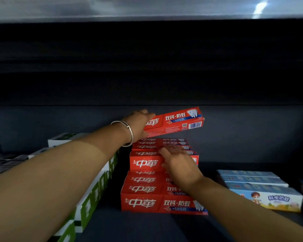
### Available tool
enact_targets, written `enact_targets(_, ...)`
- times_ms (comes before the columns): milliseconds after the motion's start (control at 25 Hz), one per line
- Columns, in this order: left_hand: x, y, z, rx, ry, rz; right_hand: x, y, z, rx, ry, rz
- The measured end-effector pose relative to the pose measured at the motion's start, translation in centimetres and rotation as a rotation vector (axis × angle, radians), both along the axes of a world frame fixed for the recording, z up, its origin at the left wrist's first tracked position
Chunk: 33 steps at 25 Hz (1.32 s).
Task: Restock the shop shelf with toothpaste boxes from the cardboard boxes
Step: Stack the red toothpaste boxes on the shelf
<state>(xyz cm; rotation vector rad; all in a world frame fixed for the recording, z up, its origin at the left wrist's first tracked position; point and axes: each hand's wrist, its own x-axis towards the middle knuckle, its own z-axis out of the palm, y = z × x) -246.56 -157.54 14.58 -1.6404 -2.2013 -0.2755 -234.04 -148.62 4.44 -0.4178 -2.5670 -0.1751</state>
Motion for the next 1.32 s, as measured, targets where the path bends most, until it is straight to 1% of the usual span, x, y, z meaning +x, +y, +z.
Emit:
enact_targets(240,-0.5,-0.1,-0.1,-0.004,-0.012,-0.006,-1.4,0.6,-0.4,0.013,-0.068,-0.037)
enact_targets(640,0.0,-0.1,-1.3,-0.006,-0.015,-0.025,-1.5,0.3,-0.4,0.007,-0.01,-0.049)
enact_targets(760,0.3,-0.7,-1.7,-0.01,-0.003,-0.02,-0.4,-0.6,-0.2,0.069,-0.034,0.006)
enact_targets(800,0.3,-1.1,-1.8,-0.006,0.013,-0.011,0.1,-1.1,-0.1,0.124,-0.019,0.06)
enact_targets(880,0.4,-1.9,-2.1,-0.001,0.074,0.007,1.4,-1.9,0.2,0.257,0.107,0.118)
enact_targets(960,0.8,-2.8,-2.4,-0.006,0.135,-0.001,2.4,-2.3,1.9,0.323,0.241,0.08)
enact_targets(1000,1.0,-3.2,-2.5,-0.018,0.16,-0.011,2.7,-2.4,2.9,0.315,0.25,0.043)
enact_targets(1040,1.3,-3.6,-2.7,-0.029,0.182,-0.023,2.9,-2.5,4.1,0.266,0.214,0.003)
enact_targets(1080,1.6,-3.9,-3.0,-0.031,0.2,-0.038,3.0,-2.2,5.0,0.193,0.134,-0.04)
enact_targets(1160,2.1,-4.4,-3.4,-0.021,0.218,-0.069,3.1,-1.9,6.2,0.006,-0.1,-0.074)
enact_targets(1200,2.4,-4.7,-3.6,-0.017,0.226,-0.086,3.1,-2.0,6.3,-0.075,-0.176,-0.062)
enact_targets(1240,2.5,-4.9,-3.8,-0.013,0.239,-0.096,3.1,-2.1,6.3,-0.163,-0.203,-0.03)
enact_targets(1320,2.6,-5.1,-4.3,-0.003,0.275,-0.102,3.1,-2.4,6.3,-0.375,-0.172,0.053)
